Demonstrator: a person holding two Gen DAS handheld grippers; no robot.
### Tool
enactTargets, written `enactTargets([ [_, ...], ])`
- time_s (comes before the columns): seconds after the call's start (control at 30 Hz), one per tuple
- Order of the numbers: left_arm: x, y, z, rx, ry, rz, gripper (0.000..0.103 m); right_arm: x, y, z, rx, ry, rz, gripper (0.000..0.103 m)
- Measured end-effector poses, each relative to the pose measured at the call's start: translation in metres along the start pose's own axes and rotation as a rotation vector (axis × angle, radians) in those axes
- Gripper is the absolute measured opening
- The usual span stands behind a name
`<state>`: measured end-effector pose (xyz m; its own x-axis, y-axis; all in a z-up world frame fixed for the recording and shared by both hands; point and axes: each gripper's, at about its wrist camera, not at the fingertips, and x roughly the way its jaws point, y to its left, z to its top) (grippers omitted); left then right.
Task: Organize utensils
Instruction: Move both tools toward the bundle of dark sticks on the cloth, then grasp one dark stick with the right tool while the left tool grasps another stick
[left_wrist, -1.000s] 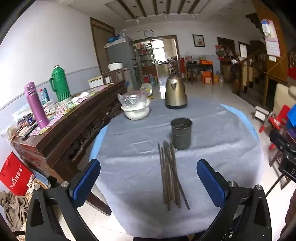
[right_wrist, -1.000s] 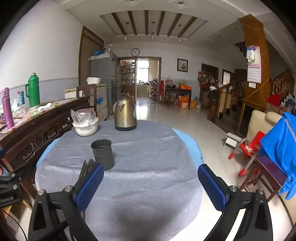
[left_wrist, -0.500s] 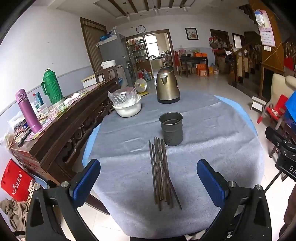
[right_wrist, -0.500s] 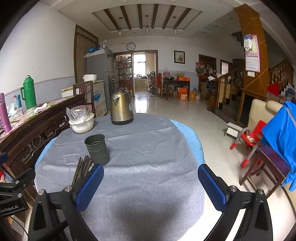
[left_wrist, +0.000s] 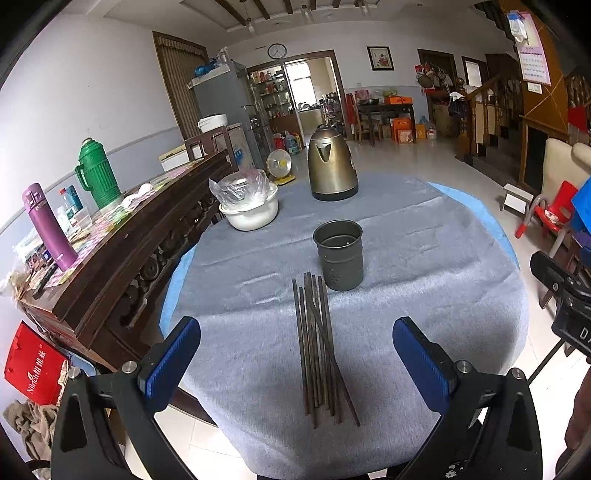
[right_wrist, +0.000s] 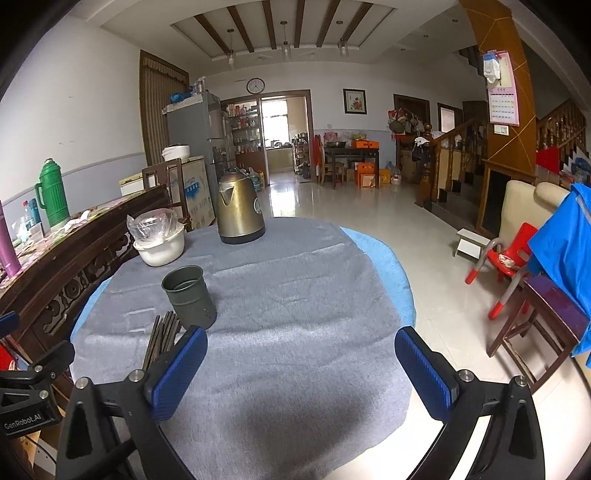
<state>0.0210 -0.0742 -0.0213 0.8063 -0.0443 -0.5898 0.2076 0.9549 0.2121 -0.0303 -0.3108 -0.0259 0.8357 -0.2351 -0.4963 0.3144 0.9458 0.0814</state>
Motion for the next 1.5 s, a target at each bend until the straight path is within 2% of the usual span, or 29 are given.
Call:
enactTargets([
  [0.27, 0.011, 0.01, 0.002, -0.027, 0.013, -0.011, 0.103, 0.009, 0.016, 0.005, -0.039, 0.016, 0.0, 0.103],
  [0.47, 0.035, 0.036, -0.003, -0.076, 0.06, -0.006, 0.103, 0.028, 0.04, 0.003, -0.067, 0.074, 0.034, 0.103],
  [0.8, 0.107, 0.127, -0.028, -0.259, 0.217, 0.031, 0.103, 0.098, 0.1, -0.007, -0.057, 0.272, 0.216, 0.102],
  [0.83, 0.113, 0.133, -0.031, -0.275, 0.231, 0.022, 0.103, 0.109, 0.106, -0.01, -0.051, 0.305, 0.236, 0.1],
  [0.87, 0.119, 0.139, -0.034, -0.29, 0.243, 0.011, 0.103, 0.118, 0.111, -0.013, -0.046, 0.329, 0.251, 0.093],
  [0.9, 0.124, 0.143, -0.036, -0.302, 0.255, 0.002, 0.103, 0.129, 0.117, -0.017, -0.039, 0.366, 0.269, 0.083],
  [0.93, 0.129, 0.147, -0.039, -0.314, 0.267, -0.005, 0.103, 0.142, 0.123, -0.021, -0.032, 0.406, 0.287, 0.077],
  [1.0, 0.137, 0.152, -0.043, -0.328, 0.285, -0.017, 0.103, 0.162, 0.132, -0.029, -0.019, 0.469, 0.314, 0.055],
  [1.1, 0.147, 0.156, -0.049, -0.34, 0.308, -0.042, 0.103, 0.185, 0.144, -0.044, 0.007, 0.548, 0.359, 0.044],
  [1.17, 0.152, 0.157, -0.053, -0.345, 0.317, -0.053, 0.103, 0.195, 0.152, -0.05, 0.004, 0.575, 0.375, 0.04],
  [1.33, 0.158, 0.158, -0.055, -0.348, 0.324, -0.078, 0.101, 0.208, 0.176, -0.055, -0.023, 0.581, 0.438, 0.04],
  [1.5, 0.165, 0.158, -0.056, -0.339, 0.332, -0.091, 0.094, 0.219, 0.197, -0.05, -0.053, 0.597, 0.485, 0.037],
])
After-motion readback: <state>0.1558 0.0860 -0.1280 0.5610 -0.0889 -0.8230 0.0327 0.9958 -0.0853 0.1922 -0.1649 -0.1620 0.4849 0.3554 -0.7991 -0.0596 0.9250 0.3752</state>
